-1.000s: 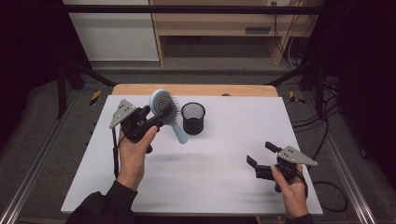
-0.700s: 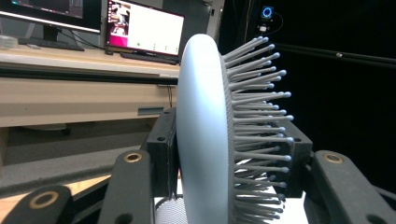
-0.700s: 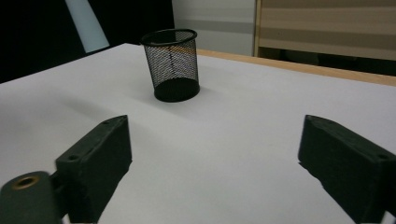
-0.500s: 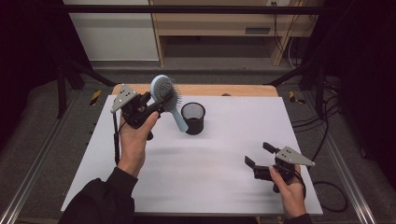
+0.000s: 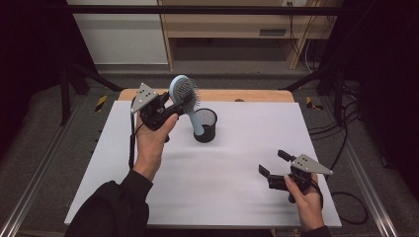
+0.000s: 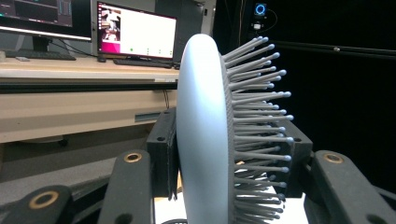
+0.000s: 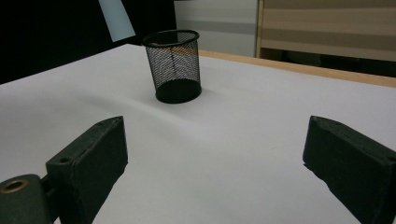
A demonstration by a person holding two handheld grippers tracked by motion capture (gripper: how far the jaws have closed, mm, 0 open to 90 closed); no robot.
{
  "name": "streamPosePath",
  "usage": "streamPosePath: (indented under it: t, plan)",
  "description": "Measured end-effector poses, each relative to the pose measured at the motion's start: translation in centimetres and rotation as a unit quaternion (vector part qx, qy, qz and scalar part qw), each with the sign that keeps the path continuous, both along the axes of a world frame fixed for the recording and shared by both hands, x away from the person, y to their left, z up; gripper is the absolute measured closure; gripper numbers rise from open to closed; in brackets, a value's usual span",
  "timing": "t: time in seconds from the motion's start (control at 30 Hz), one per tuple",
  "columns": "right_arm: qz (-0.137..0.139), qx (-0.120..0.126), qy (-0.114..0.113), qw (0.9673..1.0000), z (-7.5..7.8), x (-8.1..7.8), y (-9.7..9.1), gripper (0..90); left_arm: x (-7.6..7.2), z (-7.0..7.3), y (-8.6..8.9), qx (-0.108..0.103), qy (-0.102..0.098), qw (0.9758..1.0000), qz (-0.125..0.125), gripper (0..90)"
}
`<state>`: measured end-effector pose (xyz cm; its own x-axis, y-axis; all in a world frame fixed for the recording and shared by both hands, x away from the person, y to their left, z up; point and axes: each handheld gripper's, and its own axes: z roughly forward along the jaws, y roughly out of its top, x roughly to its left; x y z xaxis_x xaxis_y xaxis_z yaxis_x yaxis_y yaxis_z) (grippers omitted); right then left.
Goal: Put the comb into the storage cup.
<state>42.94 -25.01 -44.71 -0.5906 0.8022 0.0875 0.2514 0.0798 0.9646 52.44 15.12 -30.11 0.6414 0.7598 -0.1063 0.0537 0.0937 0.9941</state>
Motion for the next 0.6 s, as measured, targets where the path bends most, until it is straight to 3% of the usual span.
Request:
streamPosePath:
  t: [0.13, 0.6]
  plan:
    - [-0.006, 0.004, 0.0, 1.0, 0.0, 0.0, -0.5, 6.2, 0.0, 0.3, 0.1, 0.006, -0.008, 0.9999, 0.0, 51.3]
    - [-0.013, -0.002, -0.004, 0.9999, 0.0, 0.3, -0.5, 6.1, 1.1, 1.0, 0.6, -0.009, -0.011, 0.9999, 0.007, 51.3]
